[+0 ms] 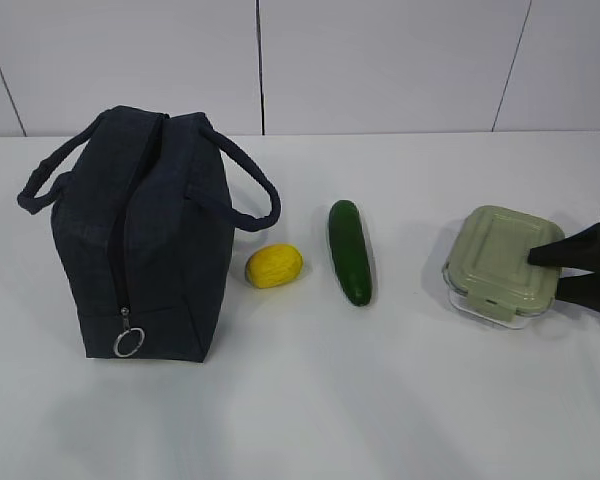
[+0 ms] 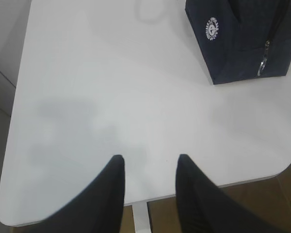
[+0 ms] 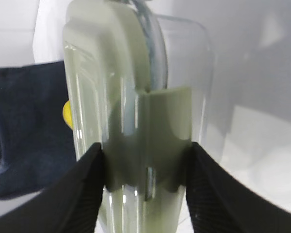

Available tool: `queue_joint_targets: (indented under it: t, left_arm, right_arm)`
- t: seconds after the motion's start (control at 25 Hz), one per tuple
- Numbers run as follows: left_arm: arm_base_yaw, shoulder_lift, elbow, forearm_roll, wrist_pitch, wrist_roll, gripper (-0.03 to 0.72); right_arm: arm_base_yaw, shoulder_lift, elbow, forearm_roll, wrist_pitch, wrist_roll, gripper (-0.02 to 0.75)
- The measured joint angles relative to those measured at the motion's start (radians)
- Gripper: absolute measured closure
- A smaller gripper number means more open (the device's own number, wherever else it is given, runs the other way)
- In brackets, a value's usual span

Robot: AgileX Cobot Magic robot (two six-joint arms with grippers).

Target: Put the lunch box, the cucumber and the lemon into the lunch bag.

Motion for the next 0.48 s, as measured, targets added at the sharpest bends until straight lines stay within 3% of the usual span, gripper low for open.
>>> queue_joint_targets:
  t: [0.2,0.48]
  left_arm:
    - [0.0,0.0,0.0,0.0,0.0,0.0,0.449]
    - [-0.001,0.0,0.0,-0.005,0.0,0.0,0.449]
  right_arm:
    - [0.083,-0.031,0.0,-0.006,0.006,0.021,0.365]
    - [0.114,-0.081,0.0,-0.014,0.009,0.075,0.365]
